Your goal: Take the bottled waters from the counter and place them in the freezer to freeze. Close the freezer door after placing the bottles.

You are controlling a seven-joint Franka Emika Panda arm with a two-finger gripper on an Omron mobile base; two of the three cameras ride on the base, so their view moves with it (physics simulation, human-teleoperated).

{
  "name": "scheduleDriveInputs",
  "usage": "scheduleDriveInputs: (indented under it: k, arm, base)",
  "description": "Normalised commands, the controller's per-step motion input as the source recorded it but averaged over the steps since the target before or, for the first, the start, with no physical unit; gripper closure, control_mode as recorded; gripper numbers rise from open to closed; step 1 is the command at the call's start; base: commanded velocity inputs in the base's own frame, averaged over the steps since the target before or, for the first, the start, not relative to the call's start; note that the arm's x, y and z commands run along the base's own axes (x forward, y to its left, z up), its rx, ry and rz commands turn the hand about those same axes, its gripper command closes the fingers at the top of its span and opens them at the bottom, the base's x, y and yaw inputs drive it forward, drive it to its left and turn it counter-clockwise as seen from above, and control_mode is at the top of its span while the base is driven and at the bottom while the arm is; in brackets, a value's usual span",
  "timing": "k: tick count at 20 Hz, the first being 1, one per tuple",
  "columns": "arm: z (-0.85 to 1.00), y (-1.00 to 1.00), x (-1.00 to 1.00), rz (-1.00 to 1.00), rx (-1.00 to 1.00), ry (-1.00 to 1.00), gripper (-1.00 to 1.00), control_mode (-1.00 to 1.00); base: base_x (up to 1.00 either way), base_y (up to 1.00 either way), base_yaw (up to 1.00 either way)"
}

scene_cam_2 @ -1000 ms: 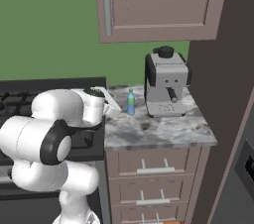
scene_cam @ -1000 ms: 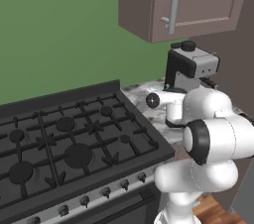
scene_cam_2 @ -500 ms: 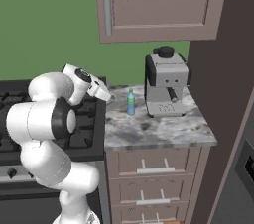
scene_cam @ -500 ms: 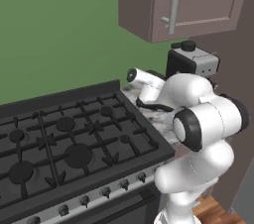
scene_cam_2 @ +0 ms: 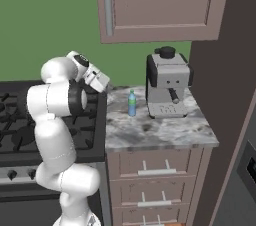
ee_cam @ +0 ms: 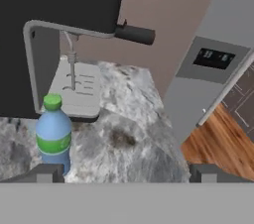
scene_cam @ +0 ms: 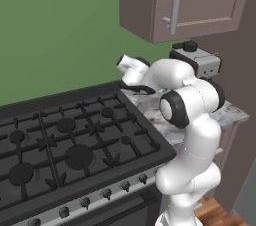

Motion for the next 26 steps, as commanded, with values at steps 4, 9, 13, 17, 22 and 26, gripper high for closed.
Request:
scheduleDriveInputs:
  k: [4,9,13,17,22,26]
  arm:
    - [-0.28,0.0,0.14,-0.23,-0.07,-0.05,-1.0,-1.0]
    - [-0.35,-0.1,0.09,-0.19,-0.07,-0.17,-1.0,-1.0]
    - [-0.15,-0.08,0.02,-0.11,-0.02,-0.07,-1.0,-1.0]
    - [-0.03,-0.15,0.01,0.0,0.0,0.0,-1.0,-1.0]
    - [-0.12,-0.2,0.23,0.01,0.0,0.0,-1.0,-1.0]
    - [-0.07,-0.07,0.08,0.03,0.0,-0.05,-1.0,-1.0]
  base:
    - [0.0,0.0,0.0]
    - [0.0,0.0,0.0]
    - [0.0,0.0,0.0]
    - [0.0,0.0,0.0]
    - [0.0,0.0,0.0]
    - [0.0,0.0,0.0]
